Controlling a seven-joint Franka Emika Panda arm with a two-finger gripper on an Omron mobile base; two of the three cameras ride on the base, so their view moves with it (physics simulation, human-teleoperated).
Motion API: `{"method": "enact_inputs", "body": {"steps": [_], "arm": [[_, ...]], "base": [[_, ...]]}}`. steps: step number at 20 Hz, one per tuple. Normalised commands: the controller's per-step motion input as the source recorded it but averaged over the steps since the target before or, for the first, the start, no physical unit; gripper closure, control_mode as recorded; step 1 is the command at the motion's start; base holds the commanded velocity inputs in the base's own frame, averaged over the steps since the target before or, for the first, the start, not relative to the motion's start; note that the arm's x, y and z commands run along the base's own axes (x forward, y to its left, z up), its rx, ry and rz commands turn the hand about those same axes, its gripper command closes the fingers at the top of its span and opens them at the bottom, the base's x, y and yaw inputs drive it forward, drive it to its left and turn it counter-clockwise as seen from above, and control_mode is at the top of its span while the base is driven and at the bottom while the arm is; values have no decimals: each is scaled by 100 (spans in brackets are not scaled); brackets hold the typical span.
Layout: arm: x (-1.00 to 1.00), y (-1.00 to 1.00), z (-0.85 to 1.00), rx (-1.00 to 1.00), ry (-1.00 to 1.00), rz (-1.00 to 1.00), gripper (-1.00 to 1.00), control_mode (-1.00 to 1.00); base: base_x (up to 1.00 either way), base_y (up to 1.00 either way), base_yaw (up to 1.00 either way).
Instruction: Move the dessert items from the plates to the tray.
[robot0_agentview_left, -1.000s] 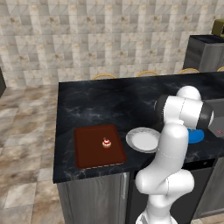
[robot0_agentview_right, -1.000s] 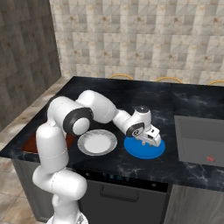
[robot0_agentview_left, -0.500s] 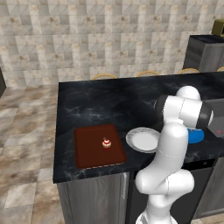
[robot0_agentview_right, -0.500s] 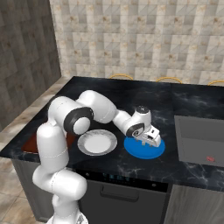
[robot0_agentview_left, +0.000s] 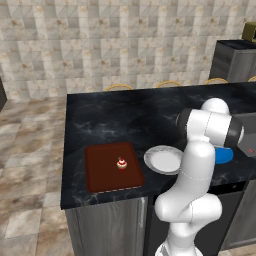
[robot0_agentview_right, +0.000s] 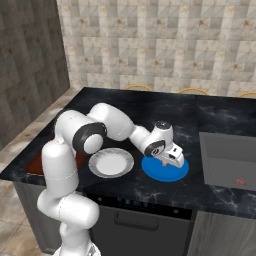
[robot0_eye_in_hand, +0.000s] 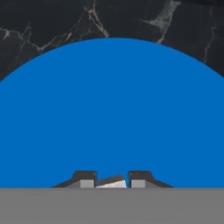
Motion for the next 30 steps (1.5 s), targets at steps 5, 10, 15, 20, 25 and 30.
{"method": "enact_inputs", "body": {"steps": [5, 10, 15, 20, 25, 30], "arm": [[0, 0, 17, 0, 0, 0, 100, -100], [-5, 27, 88, 1, -6, 0, 100, -100], [-14, 76, 88, -1, -4, 0, 100, -100], [-35, 100, 41, -7, 0, 0, 100, -100], [-46, 100, 1, -5, 0, 2, 100, -100], [-42, 100, 2, -1, 0, 1, 100, -100]], "base": [[0, 0, 0], [0, 0, 0], [0, 0, 0], [0, 0, 0], [0, 0, 0], [0, 0, 0]]}}
